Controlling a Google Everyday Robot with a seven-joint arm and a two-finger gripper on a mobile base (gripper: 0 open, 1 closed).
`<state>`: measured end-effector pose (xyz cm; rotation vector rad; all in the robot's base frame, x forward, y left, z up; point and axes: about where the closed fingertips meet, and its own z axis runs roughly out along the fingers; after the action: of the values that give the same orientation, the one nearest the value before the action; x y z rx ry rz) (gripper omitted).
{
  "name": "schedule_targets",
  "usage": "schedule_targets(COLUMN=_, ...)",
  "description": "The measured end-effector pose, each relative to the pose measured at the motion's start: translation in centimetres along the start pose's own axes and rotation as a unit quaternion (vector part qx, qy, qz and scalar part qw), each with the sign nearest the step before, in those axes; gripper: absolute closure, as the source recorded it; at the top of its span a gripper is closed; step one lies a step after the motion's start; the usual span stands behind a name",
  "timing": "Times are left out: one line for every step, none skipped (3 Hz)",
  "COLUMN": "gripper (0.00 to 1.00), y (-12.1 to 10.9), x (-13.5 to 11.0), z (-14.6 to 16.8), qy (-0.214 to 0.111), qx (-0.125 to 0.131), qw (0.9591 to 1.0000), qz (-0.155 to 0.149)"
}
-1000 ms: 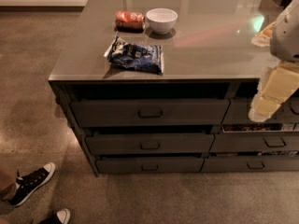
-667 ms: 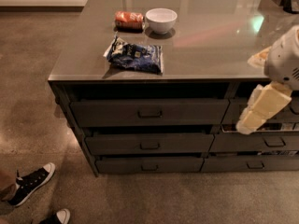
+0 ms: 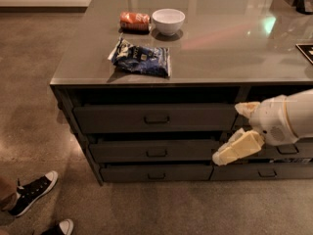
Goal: Open middle drawer
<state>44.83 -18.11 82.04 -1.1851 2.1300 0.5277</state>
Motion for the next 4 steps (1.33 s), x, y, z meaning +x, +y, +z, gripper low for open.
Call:
schedule_targets(gripper=0.0, y=-0.9, x=-1.5, z=0.0, qy=-0.042, qx=0.018, qw=0.9988, qz=0.018)
schedule_targets(gripper=0.0, y=-0.9, x=-1.5, z=0.0, qy=-0.042, qx=0.017, qw=0.9988, qz=0.018)
schedule_targets(gripper=0.0, y=-1.5, x=-0.3, z=2.4, qy=-0.056, qx=0.0, qw=0.9982, qz=0.022)
schedule_targets(gripper=0.0, y=-2.0, x=1.4, z=6.7, qy=-0.08, qx=-0.026, qw=0.9963, qz=0.019)
